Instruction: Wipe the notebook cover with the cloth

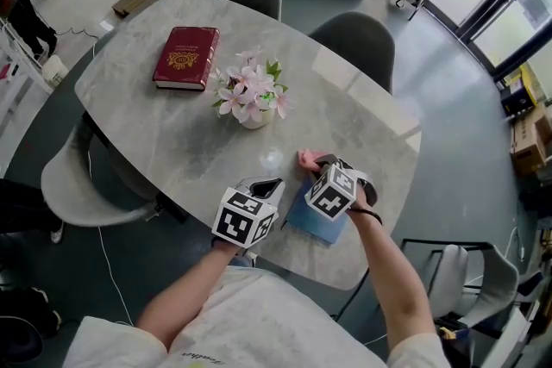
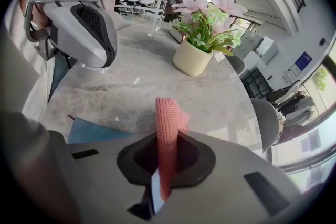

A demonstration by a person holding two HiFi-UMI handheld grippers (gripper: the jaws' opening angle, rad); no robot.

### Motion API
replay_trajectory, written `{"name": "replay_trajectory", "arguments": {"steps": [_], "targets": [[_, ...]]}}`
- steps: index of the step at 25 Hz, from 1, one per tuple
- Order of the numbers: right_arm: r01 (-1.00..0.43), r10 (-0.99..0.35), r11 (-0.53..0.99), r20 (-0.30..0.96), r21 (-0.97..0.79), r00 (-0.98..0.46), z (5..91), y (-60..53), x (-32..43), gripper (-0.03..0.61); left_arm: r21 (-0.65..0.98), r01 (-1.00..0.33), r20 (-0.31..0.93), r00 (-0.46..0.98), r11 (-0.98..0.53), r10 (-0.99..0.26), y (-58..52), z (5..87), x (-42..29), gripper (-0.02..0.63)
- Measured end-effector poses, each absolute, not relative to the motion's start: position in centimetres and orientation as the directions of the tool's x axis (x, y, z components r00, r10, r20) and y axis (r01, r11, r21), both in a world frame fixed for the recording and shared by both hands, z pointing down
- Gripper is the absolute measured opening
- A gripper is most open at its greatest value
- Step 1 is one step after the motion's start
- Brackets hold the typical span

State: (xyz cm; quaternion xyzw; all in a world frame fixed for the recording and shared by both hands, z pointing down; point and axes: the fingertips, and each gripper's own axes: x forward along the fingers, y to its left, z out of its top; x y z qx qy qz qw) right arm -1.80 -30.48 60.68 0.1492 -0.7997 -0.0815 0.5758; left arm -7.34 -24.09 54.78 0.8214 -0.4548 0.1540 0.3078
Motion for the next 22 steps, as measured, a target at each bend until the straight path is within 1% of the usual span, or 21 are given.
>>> {"name": "replay_trajectory", "arguments": {"steps": [22], "targets": [[-0.134,-0.288,0.957,0.897,0.258,-0.336,60.7,-24.1,-2.8,0.014,0.37,-0.854,0.513,0.516,-0.365,-0.686,-20.6,53.8,-7.6,0.008]]}}
